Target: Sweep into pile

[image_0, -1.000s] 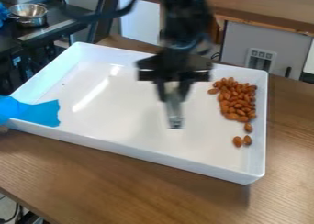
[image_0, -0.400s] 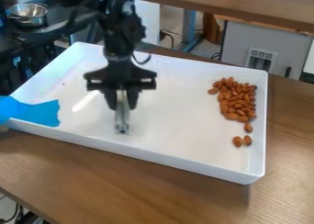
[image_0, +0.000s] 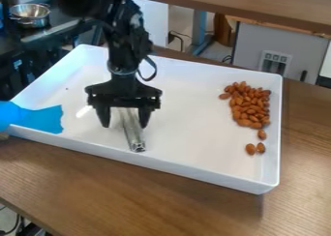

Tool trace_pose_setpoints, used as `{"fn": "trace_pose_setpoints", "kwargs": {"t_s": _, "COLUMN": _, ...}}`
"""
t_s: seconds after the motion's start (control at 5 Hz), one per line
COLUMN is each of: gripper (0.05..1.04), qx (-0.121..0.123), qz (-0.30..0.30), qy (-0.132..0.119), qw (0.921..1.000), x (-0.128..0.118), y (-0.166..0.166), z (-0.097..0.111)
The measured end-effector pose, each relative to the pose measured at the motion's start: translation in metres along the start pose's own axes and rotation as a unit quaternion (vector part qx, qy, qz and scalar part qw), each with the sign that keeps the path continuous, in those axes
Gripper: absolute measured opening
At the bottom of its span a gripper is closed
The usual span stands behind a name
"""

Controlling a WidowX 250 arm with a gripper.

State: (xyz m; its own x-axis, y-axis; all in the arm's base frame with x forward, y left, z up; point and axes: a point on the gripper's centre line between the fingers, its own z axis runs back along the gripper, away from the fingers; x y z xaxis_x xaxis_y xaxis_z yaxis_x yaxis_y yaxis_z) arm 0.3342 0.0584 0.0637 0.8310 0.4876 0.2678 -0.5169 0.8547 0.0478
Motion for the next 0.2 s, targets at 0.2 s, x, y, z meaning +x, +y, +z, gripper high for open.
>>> {"fn": "trace_pose_setpoints", "kwargs": {"t_s": 0.2, "gripper": 1.005, "qx": 0.017, "qz": -0.059, "qy": 0.018, "qw": 0.9980, "x": -0.0072, "y": 0.0008, "z": 0.0116}}
